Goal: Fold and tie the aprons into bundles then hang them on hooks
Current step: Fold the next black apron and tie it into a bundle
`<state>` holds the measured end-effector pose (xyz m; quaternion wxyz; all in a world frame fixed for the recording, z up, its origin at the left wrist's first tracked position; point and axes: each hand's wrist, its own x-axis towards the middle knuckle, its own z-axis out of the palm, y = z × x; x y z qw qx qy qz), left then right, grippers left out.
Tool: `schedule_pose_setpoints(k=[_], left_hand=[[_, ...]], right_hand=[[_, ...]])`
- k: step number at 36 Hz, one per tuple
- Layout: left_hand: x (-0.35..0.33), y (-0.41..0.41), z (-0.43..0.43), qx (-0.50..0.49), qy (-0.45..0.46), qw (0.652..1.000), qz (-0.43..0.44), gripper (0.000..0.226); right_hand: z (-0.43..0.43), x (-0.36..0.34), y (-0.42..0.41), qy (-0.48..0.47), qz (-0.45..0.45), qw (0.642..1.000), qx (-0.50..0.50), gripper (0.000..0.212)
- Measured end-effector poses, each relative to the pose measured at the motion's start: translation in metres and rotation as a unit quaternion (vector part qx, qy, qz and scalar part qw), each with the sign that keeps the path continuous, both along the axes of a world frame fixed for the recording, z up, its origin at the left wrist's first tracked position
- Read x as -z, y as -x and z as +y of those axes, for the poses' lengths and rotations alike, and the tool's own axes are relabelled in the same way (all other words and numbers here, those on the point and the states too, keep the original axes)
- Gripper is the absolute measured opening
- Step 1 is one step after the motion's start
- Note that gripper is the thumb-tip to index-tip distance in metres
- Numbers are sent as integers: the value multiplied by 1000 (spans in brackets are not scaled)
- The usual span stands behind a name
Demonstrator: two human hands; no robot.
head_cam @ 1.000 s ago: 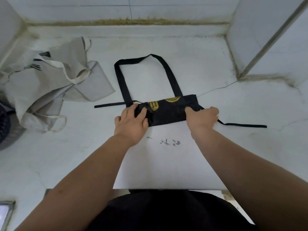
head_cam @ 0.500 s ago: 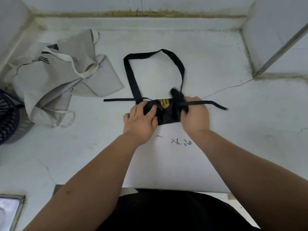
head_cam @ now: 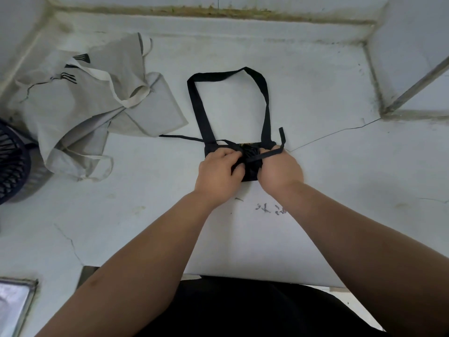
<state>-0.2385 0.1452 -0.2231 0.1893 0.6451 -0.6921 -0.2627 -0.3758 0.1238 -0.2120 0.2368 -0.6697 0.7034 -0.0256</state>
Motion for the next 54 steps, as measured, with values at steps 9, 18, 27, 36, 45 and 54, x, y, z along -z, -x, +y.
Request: schedule_pose_setpoints(k=[9, 18, 27, 36, 45, 54], left_hand=[[-5, 9, -4, -17, -56, 998, 33, 26], [-5, 6, -12, -29, -90, 995, 9, 17], [-10, -1, -13, -59, -142, 979, 137, 21], [-20, -7, -6, -135, -145, 932, 303, 19], [-20, -8, -8, -153, -150, 910, 355, 14], [-20, -3, -10, -157, -153, 922, 320, 11]], right_hand=[[8, -8, -1, 25, 110, 994, 13, 40], [-18, -23, 9, -90, 68, 973, -201, 35], [-12, -11, 17, -35, -237, 958, -158, 22], [-22, -12, 9, -59, -174, 970, -159, 23], [-26, -13, 9, -109, -248, 954, -132, 12], [-18, -18, 10, -62, -266, 948, -161, 16]])
